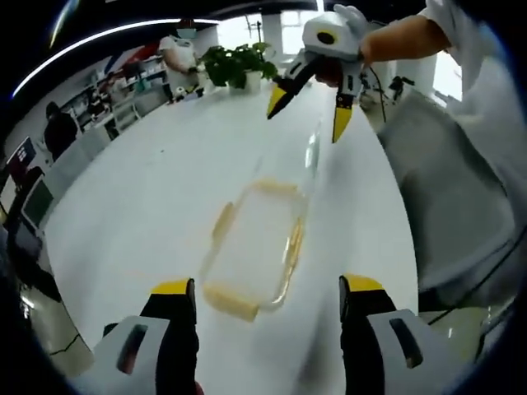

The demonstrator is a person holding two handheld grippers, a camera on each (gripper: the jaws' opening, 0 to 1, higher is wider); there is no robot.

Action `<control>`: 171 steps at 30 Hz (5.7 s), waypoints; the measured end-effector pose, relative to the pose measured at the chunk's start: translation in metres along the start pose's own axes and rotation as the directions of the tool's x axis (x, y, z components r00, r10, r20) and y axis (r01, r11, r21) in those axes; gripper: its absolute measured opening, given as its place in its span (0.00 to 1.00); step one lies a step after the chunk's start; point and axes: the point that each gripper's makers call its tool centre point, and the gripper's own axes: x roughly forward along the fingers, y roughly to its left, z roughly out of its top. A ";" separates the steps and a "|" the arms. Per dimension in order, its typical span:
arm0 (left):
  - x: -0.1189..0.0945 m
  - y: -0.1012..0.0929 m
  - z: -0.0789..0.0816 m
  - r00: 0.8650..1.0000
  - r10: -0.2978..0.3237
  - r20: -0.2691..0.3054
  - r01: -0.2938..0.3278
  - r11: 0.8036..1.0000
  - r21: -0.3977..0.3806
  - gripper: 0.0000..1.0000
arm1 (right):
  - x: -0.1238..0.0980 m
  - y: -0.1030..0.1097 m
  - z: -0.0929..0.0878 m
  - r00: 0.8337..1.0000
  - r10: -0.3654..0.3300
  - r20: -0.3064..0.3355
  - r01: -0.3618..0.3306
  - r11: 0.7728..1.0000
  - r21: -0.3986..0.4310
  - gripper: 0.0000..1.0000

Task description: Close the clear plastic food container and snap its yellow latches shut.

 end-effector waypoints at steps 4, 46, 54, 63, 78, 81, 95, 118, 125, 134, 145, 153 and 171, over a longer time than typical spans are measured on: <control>0.007 0.011 -0.013 0.999 -0.006 -0.053 0.008 0.999 0.043 0.67 | 0.010 -0.001 -0.006 0.999 0.010 -0.034 -0.012 0.998 -0.059 0.50; 0.046 0.029 -0.055 0.968 -0.127 -0.214 0.165 0.972 0.167 0.38 | 0.087 -0.003 -0.043 0.948 0.139 -0.286 -0.206 0.954 -0.216 0.37; 0.041 0.017 -0.052 0.963 -0.164 -0.214 0.190 0.976 0.110 0.37 | 0.079 -0.002 -0.044 0.946 0.151 -0.285 -0.227 0.940 -0.253 0.36; 0.024 0.016 -0.047 0.963 -0.138 -0.233 0.169 0.979 0.119 0.37 | 0.064 -0.002 -0.026 0.954 0.153 -0.257 -0.223 0.937 -0.269 0.36; -0.019 0.006 -0.007 0.966 -0.089 -0.242 0.127 0.981 0.144 0.36 | 0.026 0.005 0.002 0.969 0.153 -0.192 -0.201 0.943 -0.266 0.36; -0.027 0.010 0.004 0.968 -0.080 -0.236 0.118 0.982 0.150 0.36 | 0.015 0.004 0.006 0.971 0.155 -0.184 -0.200 0.945 -0.258 0.36; -0.001 0.001 0.085 0.974 -0.064 -0.215 0.105 0.977 0.187 0.36 | -0.058 -0.027 -0.020 0.978 0.094 -0.185 -0.144 0.950 -0.277 0.36; 0.087 -0.019 0.151 0.972 -0.120 -0.204 0.157 0.971 0.178 0.36 | -0.117 -0.057 -0.108 0.968 0.091 -0.235 -0.145 0.963 -0.228 0.36; 0.111 -0.025 0.156 0.964 -0.129 -0.231 0.172 0.969 0.177 0.36 | -0.121 -0.062 -0.131 0.964 0.103 -0.246 -0.157 0.964 -0.214 0.36; 0.136 -0.026 0.162 0.958 -0.143 -0.248 0.191 0.965 0.182 0.36 | -0.121 -0.068 -0.157 0.960 0.104 -0.260 -0.158 0.968 -0.195 0.36; 0.155 -0.024 0.155 0.939 -0.159 -0.304 0.219 0.960 0.173 0.36 | -0.113 -0.071 -0.173 0.954 0.120 -0.275 -0.175 0.968 -0.182 0.36; 0.157 -0.025 0.154 0.938 -0.162 -0.306 0.223 0.959 0.176 0.36 | -0.114 -0.071 -0.176 0.952 0.116 -0.284 -0.178 0.963 -0.204 0.36; 0.160 -0.034 0.163 0.945 -0.148 -0.290 0.206 0.962 0.181 0.37 | -0.122 -0.073 -0.184 0.951 0.082 -0.298 -0.152 0.963 -0.221 0.36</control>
